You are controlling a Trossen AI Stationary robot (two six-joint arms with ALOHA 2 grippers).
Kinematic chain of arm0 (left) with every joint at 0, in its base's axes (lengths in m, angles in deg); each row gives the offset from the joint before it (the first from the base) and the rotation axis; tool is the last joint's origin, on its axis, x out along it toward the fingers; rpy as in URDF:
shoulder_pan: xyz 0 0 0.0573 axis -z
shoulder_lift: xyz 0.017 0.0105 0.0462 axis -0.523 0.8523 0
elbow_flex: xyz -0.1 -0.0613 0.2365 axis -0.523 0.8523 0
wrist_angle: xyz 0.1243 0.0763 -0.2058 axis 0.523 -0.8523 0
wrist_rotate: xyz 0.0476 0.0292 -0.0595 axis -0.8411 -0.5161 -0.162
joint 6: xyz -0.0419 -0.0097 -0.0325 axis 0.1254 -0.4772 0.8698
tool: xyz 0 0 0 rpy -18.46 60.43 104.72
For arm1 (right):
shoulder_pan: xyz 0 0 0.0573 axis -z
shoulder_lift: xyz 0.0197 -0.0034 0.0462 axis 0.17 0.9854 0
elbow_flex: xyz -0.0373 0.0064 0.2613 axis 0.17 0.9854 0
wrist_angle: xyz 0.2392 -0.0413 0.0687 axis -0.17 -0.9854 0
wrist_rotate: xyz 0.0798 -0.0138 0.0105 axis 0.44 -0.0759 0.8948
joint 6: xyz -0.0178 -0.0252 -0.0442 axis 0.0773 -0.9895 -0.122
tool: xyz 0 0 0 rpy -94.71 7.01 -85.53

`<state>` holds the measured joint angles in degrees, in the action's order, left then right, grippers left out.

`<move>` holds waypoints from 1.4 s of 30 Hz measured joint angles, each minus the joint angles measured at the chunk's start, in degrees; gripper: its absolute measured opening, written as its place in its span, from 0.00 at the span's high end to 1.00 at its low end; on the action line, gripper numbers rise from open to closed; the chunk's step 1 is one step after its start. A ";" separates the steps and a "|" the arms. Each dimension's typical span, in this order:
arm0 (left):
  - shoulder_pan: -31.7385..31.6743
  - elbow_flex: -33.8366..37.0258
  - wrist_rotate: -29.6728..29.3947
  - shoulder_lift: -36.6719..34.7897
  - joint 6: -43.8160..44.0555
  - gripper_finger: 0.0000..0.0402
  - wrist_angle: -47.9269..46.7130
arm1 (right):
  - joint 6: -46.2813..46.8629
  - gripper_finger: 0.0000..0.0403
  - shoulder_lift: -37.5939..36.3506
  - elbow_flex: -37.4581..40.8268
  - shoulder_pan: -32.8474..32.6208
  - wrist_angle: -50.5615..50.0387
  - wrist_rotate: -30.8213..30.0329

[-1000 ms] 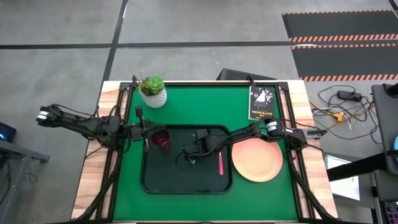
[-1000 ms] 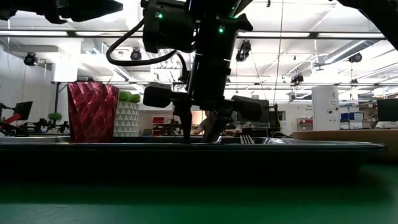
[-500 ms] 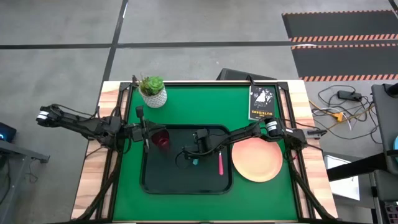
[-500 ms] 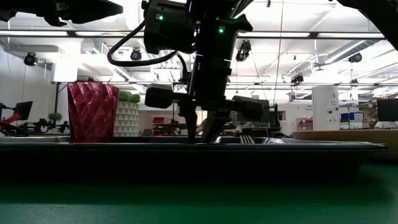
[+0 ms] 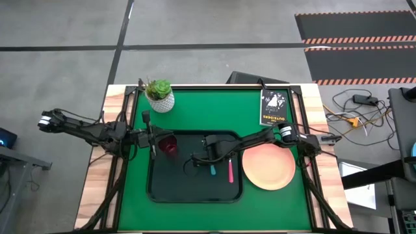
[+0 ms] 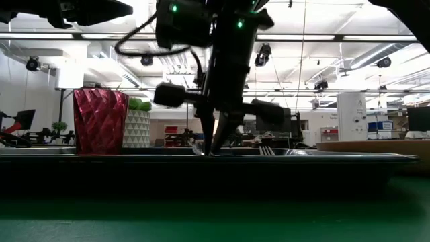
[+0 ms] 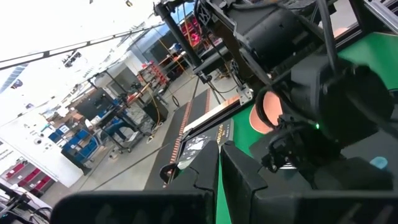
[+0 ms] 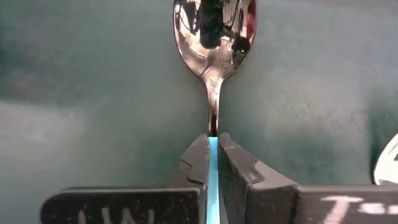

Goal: Pick and place plate/cup/fork/spoon on tray
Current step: Put the light blue spoon on the black tray to the left of the pink fork

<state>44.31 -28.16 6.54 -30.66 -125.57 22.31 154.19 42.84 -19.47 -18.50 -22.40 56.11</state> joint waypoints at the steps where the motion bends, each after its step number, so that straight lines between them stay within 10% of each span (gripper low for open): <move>1: 0.00 0.00 0.00 -0.01 0.02 1.00 -0.03 | 0.10 0.97 -0.35 -0.06 -0.08 0.00 -0.01; 42: 0.00 0.07 -0.08 -0.09 -0.09 1.00 -0.04 | 18.84 0.92 -1.67 5.78 -6.67 -3.69 -6.02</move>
<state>44.31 -28.09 6.45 -30.74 -125.66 22.27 173.03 41.17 -13.69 -25.16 -26.09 50.09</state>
